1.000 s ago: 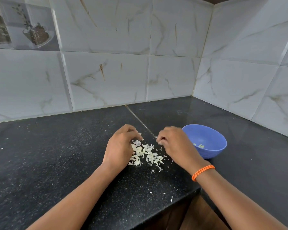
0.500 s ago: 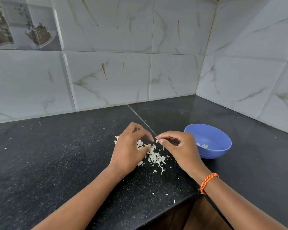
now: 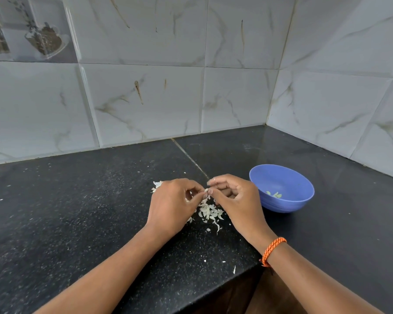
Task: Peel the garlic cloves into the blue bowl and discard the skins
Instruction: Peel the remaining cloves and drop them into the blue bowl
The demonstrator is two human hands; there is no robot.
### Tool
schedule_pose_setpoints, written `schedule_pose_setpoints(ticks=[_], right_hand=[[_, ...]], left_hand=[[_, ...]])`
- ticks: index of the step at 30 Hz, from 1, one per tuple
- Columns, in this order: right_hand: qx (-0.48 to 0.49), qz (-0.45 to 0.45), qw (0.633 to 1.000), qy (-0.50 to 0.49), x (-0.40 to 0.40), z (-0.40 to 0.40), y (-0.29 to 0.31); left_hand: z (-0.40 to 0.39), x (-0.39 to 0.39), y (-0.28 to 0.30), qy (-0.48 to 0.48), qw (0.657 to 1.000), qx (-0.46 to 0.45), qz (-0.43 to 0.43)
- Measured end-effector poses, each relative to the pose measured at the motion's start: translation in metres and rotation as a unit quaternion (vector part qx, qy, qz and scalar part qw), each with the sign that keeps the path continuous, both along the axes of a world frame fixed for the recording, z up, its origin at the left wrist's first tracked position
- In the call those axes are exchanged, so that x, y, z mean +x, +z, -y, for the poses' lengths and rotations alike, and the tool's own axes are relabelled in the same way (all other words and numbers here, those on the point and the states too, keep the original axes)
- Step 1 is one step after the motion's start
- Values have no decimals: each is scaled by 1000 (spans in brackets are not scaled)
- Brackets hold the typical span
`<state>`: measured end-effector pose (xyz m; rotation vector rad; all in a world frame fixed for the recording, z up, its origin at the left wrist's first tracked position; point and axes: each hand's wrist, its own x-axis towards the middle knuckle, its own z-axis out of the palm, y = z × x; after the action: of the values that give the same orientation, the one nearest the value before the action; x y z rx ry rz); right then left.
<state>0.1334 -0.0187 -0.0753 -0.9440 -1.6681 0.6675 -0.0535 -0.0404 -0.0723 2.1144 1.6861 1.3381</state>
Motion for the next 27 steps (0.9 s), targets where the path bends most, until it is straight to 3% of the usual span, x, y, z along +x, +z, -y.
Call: schedule_pose_setpoints(ticks=[6, 17, 27], right_hand=[[116, 140, 982, -57, 0, -4, -11], [176, 229, 950, -119, -6, 3, -11], [220, 288, 922, -137, -10, 8, -12]], left_hand=[[3, 3, 1, 19, 1000, -3, -19], [9, 6, 4, 24, 1000, 0, 18], [9, 7, 4, 71, 997, 6, 0]])
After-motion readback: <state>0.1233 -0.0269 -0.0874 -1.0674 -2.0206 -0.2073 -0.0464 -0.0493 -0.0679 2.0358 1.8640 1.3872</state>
